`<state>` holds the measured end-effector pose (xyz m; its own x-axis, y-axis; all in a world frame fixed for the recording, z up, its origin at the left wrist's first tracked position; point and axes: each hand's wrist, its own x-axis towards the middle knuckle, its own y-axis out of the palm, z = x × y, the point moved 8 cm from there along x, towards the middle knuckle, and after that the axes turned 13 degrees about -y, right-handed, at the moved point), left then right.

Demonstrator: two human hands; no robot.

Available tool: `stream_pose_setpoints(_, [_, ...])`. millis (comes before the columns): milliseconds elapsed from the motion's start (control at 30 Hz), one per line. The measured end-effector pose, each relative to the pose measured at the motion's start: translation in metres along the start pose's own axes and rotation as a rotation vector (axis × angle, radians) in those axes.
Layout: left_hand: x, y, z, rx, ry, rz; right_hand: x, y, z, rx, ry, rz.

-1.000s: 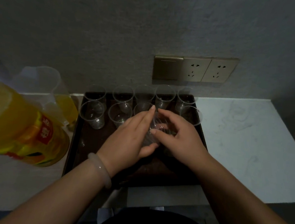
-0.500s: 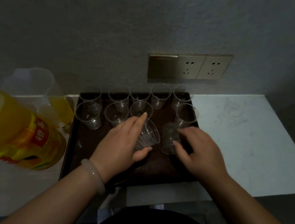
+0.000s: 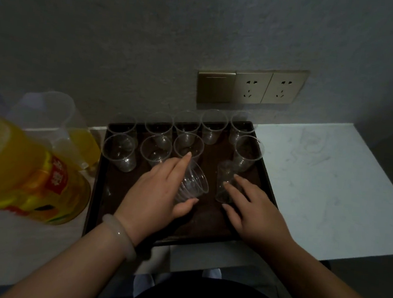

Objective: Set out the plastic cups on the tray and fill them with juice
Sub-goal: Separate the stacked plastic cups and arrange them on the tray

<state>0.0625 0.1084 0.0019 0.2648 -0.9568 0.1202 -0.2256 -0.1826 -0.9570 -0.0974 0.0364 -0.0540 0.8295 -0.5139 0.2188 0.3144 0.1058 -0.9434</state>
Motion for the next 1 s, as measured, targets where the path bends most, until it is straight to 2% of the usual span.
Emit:
stream_pose_setpoints(233, [-0.001, -0.001, 0.004, -0.003, -0.011, -0.002, 0.013, -0.006, -0.005, -0.044, 0.019, 0.014])
stream_pose_setpoints(433, [-0.002, -0.006, 0.006, 0.007, -0.015, -0.015, 0.029, -0.022, 0.001, -0.096, -0.036, -0.083])
stream_pose_setpoints(500, [-0.003, -0.007, 0.006, 0.006, -0.013, -0.019, 0.035, -0.029, 0.001, -0.071, 0.006, -0.115])
stream_pose_setpoints(767, [-0.005, -0.011, 0.008, 0.017, -0.021, -0.024, 0.045, -0.047, -0.021, 0.201, 0.381, -0.170])
stream_pose_setpoints(1000, [-0.005, -0.011, 0.009, 0.030, -0.021, -0.028, 0.047, -0.041, -0.021, 0.210, 0.410, -0.097])
